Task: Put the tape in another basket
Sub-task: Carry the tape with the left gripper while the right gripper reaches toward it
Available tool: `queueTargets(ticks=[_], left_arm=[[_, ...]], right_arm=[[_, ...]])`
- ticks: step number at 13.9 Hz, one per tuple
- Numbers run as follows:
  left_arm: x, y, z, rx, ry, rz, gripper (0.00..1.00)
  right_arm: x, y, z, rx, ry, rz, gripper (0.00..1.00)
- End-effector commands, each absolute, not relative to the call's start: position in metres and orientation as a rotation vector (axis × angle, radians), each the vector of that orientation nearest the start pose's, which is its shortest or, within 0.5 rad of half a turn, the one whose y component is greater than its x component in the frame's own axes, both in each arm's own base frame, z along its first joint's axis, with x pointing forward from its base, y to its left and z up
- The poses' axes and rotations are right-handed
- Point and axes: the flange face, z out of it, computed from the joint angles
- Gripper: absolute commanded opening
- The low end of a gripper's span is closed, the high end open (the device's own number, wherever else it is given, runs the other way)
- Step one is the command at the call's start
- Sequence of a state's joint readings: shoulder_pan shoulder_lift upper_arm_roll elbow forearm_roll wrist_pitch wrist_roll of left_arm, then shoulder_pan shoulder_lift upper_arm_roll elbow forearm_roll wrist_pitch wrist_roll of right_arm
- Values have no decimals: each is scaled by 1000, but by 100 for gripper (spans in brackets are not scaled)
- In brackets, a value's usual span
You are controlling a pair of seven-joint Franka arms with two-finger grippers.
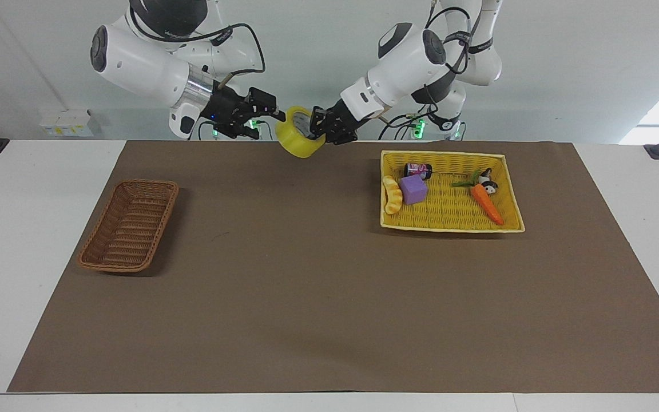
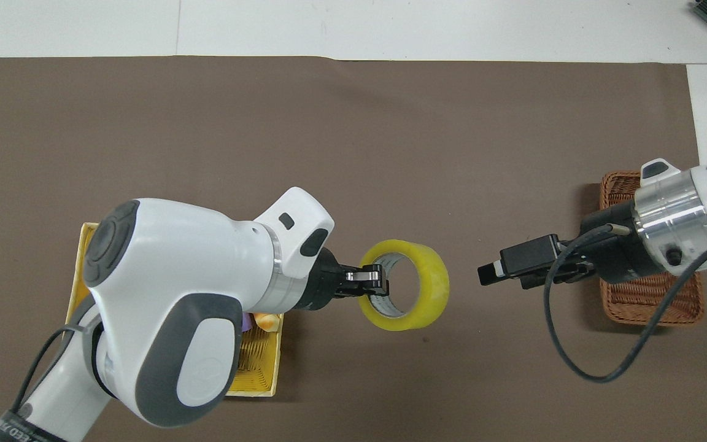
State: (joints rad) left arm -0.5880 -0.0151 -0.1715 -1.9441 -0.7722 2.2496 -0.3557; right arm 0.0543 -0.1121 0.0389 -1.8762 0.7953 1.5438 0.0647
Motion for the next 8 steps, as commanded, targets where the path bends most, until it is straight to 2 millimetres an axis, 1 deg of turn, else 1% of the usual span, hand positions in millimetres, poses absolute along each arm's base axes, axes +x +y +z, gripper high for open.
queueTargets(ticks=[1,4,7,8], left_arm=[[409,-440,518,2378,53,-90,0],[413,-444,523,2345,90,-81,0],[415,-442,528,2338,94,-75,0],[416,-442,531,2333,99,-71,0]], right_arm=[[486,127,572,-2324,94,326,100],[483,124,570,-2344,79,329,100],[480,116,566,-2383,3,333,100],[480,117,566,-2385,-2,332,100]])
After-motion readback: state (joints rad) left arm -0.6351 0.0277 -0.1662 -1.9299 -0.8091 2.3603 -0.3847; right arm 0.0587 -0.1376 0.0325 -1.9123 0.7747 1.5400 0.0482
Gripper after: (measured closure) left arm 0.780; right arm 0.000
